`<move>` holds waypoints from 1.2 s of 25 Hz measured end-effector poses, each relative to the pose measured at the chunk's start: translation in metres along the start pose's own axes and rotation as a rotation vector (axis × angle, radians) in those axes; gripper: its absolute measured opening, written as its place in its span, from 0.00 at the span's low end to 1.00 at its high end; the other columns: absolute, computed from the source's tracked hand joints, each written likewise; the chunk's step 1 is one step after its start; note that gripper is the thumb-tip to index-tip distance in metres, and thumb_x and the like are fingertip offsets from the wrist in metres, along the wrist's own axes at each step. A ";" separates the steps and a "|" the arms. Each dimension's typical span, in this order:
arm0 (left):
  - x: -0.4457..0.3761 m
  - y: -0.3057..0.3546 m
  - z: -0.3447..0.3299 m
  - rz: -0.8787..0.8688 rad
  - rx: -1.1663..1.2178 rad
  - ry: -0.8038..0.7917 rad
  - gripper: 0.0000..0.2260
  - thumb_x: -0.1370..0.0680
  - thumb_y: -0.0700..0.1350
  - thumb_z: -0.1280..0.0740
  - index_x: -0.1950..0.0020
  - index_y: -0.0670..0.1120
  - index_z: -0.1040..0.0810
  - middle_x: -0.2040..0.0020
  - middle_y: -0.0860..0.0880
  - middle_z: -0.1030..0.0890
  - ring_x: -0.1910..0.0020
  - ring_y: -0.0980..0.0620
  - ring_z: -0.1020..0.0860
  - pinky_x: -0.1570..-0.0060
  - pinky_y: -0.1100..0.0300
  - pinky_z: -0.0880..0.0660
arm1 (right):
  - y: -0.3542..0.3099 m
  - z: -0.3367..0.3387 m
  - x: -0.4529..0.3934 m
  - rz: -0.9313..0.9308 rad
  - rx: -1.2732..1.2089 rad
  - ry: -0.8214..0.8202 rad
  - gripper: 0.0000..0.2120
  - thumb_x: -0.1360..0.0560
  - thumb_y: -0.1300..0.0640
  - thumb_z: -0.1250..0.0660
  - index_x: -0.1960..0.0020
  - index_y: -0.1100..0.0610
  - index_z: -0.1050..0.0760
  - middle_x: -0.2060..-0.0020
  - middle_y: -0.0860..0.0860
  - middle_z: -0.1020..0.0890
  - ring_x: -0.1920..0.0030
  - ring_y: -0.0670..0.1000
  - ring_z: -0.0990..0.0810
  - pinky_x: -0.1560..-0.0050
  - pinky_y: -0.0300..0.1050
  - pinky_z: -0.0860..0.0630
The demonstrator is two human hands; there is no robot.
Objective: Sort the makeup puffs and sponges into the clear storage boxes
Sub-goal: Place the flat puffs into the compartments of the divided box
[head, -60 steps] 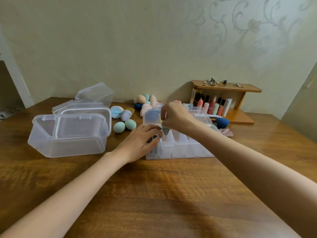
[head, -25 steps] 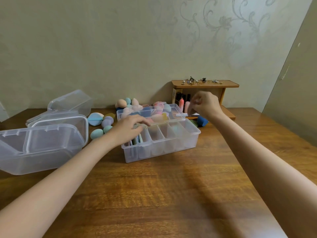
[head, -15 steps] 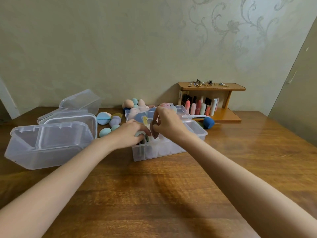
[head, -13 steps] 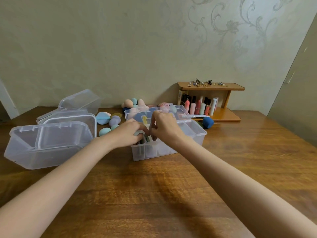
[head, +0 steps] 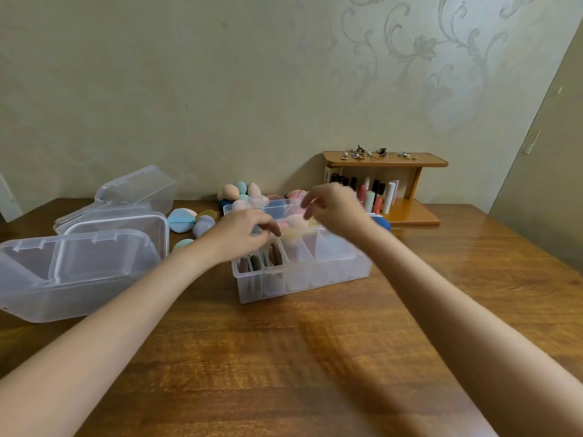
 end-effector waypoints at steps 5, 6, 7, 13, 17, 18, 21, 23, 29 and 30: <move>-0.004 -0.007 -0.019 -0.047 -0.054 -0.123 0.08 0.22 0.43 0.37 0.47 0.51 0.21 0.47 0.52 0.25 0.49 0.53 0.24 0.47 0.57 0.25 | 0.075 0.027 -0.006 -0.264 0.083 0.059 0.12 0.22 0.64 0.41 0.47 0.65 0.19 0.46 0.60 0.18 0.45 0.57 0.20 0.40 0.50 0.24; -0.002 -0.009 -0.019 -0.047 -0.071 -0.119 0.08 0.22 0.43 0.38 0.47 0.51 0.21 0.47 0.51 0.25 0.50 0.52 0.24 0.48 0.55 0.25 | 0.084 0.021 -0.004 -0.295 0.107 0.032 0.12 0.22 0.65 0.41 0.46 0.64 0.20 0.45 0.60 0.19 0.45 0.57 0.21 0.41 0.49 0.24; 0.001 -0.012 -0.017 -0.044 -0.093 -0.114 0.08 0.22 0.43 0.38 0.47 0.52 0.21 0.48 0.51 0.25 0.51 0.52 0.24 0.49 0.54 0.24 | 0.091 0.015 -0.004 -0.315 0.115 -0.002 0.12 0.23 0.66 0.40 0.46 0.64 0.20 0.45 0.59 0.19 0.45 0.57 0.21 0.42 0.47 0.24; 0.027 -0.029 -0.005 0.035 -0.133 -0.002 0.08 0.21 0.43 0.40 0.50 0.50 0.22 0.57 0.54 0.28 0.64 0.58 0.29 0.63 0.67 0.34 | 0.105 -0.034 -0.013 -0.411 -0.069 -0.272 0.14 0.24 0.62 0.35 0.39 0.60 0.23 0.43 0.57 0.21 0.48 0.53 0.23 0.57 0.38 0.24; 0.032 -0.036 -0.001 0.096 -0.036 0.048 0.07 0.22 0.41 0.38 0.50 0.48 0.21 0.56 0.53 0.28 0.59 0.55 0.28 0.59 0.68 0.32 | 0.103 -0.048 -0.022 -0.383 0.056 -0.159 0.15 0.26 0.63 0.33 0.40 0.63 0.26 0.42 0.58 0.21 0.42 0.56 0.23 0.48 0.44 0.26; 0.033 -0.037 -0.001 0.098 -0.022 0.055 0.07 0.22 0.41 0.38 0.50 0.48 0.21 0.54 0.51 0.27 0.57 0.54 0.27 0.58 0.68 0.32 | 0.101 -0.043 -0.023 -0.401 0.013 -0.060 0.15 0.26 0.64 0.34 0.40 0.64 0.27 0.41 0.59 0.22 0.42 0.56 0.23 0.46 0.46 0.26; 0.029 -0.033 -0.007 0.074 -0.007 0.042 0.07 0.22 0.40 0.38 0.50 0.48 0.21 0.53 0.49 0.25 0.56 0.54 0.27 0.58 0.68 0.32 | 0.090 -0.008 -0.029 -0.410 -0.223 0.249 0.13 0.25 0.63 0.35 0.41 0.64 0.29 0.44 0.60 0.23 0.43 0.58 0.23 0.44 0.50 0.23; 0.023 -0.028 -0.011 0.050 0.010 0.038 0.07 0.22 0.40 0.37 0.49 0.48 0.21 0.52 0.48 0.24 0.55 0.53 0.26 0.57 0.67 0.32 | 0.069 0.012 -0.028 -0.300 -0.286 0.323 0.13 0.26 0.63 0.34 0.42 0.63 0.29 0.49 0.57 0.23 0.48 0.55 0.23 0.50 0.49 0.21; 0.015 -0.021 -0.013 0.090 -0.038 0.052 0.14 0.22 0.41 0.37 0.37 0.48 0.28 0.50 0.50 0.23 0.50 0.53 0.28 0.45 0.55 0.30 | -0.013 -0.020 0.010 0.124 -0.088 0.064 0.08 0.28 0.66 0.33 0.49 0.63 0.27 0.57 0.54 0.22 0.57 0.50 0.24 0.58 0.44 0.22; 0.015 -0.021 -0.012 0.097 -0.050 0.042 0.14 0.22 0.40 0.38 0.37 0.48 0.27 0.49 0.50 0.23 0.49 0.53 0.28 0.43 0.52 0.29 | -0.019 -0.029 0.013 0.160 -0.033 0.052 0.08 0.28 0.66 0.34 0.48 0.64 0.27 0.54 0.57 0.20 0.55 0.52 0.23 0.54 0.49 0.22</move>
Point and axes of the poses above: each hand's wrist, its own x-axis away from the middle knuckle, its own z-axis out of the back of the hand, y = z × x, the point moved 3 cm from there along -x, towards the middle knuckle
